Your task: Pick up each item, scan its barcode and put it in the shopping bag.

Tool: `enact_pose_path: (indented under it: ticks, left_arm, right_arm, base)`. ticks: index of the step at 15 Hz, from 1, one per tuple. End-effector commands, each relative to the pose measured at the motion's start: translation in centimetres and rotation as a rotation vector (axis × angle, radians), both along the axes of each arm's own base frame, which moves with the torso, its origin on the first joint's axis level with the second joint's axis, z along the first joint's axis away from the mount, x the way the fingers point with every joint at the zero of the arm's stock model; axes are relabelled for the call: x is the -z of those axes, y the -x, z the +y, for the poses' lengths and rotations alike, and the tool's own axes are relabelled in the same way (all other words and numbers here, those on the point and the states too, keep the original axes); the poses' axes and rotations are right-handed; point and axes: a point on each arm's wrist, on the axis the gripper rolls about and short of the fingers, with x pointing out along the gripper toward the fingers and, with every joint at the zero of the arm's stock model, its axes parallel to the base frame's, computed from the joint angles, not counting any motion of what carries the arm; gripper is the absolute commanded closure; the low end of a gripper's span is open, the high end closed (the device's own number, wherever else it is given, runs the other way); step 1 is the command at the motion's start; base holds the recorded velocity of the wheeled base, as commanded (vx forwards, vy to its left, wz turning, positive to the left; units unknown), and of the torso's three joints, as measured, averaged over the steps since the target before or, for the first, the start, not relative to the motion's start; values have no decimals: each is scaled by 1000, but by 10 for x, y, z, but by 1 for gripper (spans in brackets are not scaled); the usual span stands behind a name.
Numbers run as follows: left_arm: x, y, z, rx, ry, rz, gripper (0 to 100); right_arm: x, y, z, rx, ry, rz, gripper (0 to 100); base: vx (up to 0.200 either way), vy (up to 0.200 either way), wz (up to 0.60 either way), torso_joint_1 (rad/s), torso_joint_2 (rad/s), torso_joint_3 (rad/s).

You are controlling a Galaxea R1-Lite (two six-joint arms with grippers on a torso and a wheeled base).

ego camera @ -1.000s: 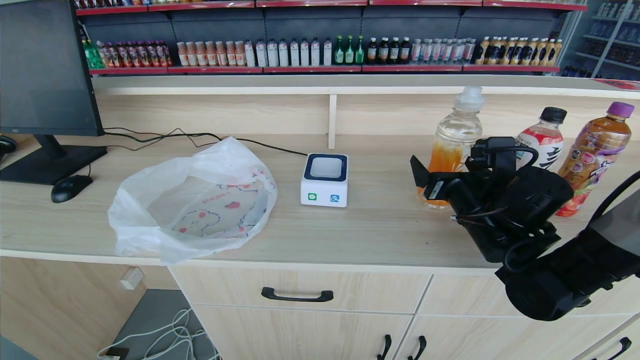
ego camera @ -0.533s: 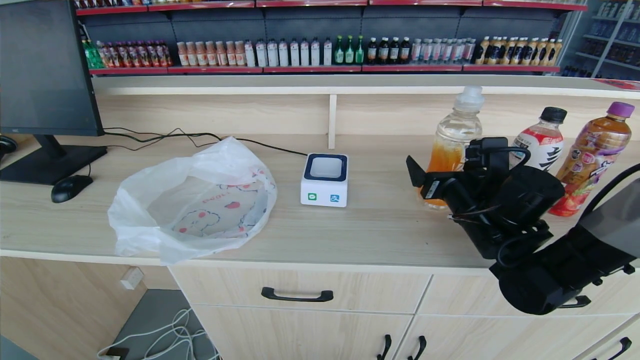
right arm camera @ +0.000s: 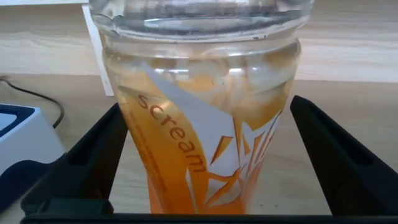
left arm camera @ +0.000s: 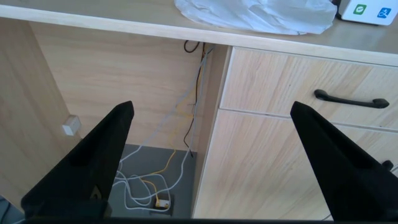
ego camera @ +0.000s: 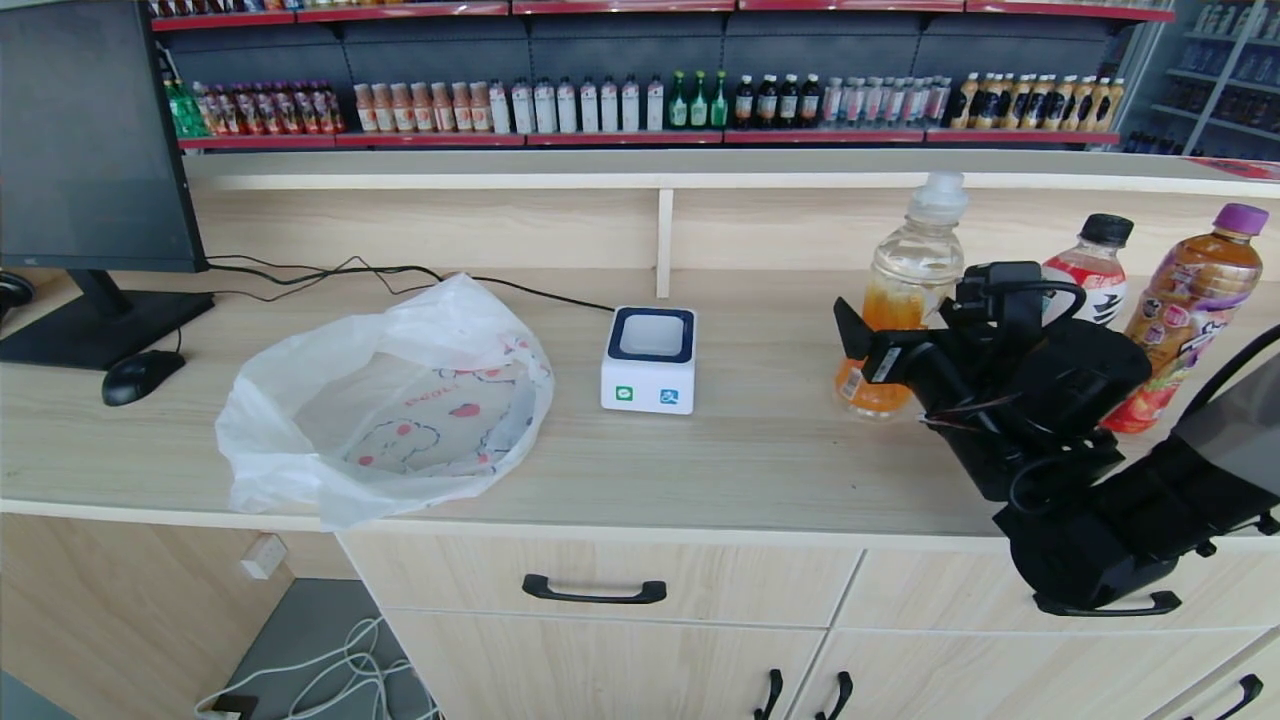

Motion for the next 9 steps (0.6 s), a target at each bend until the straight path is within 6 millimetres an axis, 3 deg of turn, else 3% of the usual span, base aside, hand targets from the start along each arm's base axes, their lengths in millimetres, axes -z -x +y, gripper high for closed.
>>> enact_pose_path:
  ticks: [1,6,7,9]
  left_arm:
    - [0,0,0,-1,0,2,0]
    - [0,0,0,-1,0,0,0]
    - [0,0,0,-2,0,0,0]
    - [0,0,0,-1,0,2,0]
  right_arm:
    - [-2,-2,0,0,-1,-9,0]
    - [2,-5,1,-9,2,-3,0]
    - [4,-5,1,-8,4,4,100]
    - [4,-5,1,-11,3,3,100]
  base:
    - [0,0,0,0,0,0]
    - [0,0,0,0,0,0]
    - [0,0,0,0,0,0]
    - [0,0,0,0,0,0]
